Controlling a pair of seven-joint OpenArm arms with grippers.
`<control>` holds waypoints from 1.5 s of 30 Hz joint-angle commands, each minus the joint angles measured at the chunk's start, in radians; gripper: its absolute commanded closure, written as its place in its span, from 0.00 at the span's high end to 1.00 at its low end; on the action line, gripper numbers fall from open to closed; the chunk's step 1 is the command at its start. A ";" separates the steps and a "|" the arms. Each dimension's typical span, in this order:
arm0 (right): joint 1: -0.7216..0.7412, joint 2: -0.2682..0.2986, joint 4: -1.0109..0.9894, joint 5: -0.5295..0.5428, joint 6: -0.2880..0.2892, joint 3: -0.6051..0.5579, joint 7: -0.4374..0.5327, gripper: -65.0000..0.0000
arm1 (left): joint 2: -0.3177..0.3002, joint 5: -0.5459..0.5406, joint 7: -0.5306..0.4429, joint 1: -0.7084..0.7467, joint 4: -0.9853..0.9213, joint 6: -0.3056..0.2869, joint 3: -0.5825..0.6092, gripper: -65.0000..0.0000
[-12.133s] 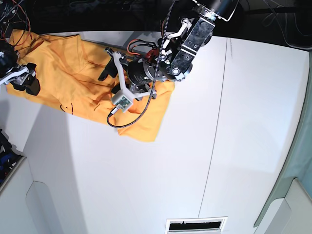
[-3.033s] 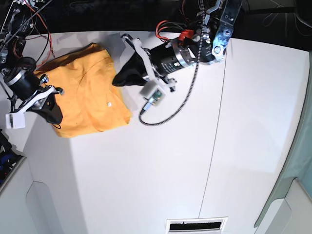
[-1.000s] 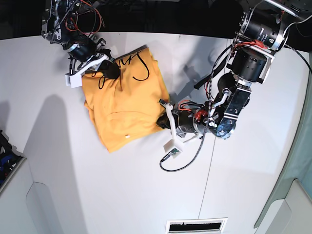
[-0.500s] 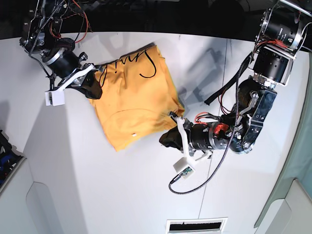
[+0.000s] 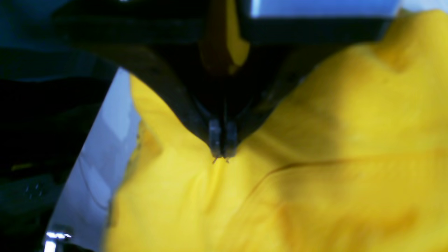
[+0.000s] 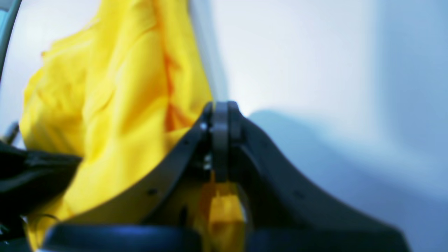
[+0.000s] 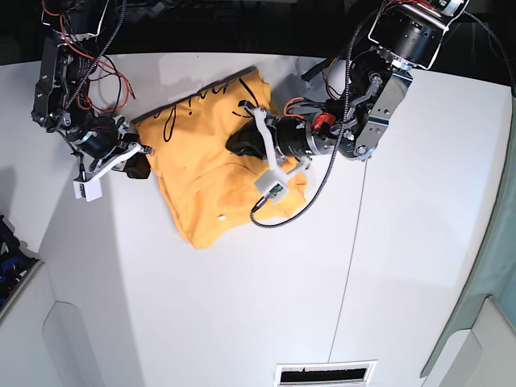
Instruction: Layout the t-shirt on the table in an organized manner, then fold the t-shirt properly
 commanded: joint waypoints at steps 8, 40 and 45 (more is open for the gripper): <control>0.006 0.005 -0.007 0.050 0.011 0.001 0.007 0.00 | 0.002 0.001 0.014 -0.011 -0.026 -0.047 -0.056 0.00; -0.232 0.034 0.401 0.205 0.021 0.171 -0.178 0.00 | -0.165 -0.201 0.195 0.087 0.381 -0.107 -0.176 0.00; -0.367 0.141 0.497 0.282 0.021 0.189 -0.205 0.00 | -0.244 -0.202 0.203 0.267 0.475 -0.107 -0.301 0.00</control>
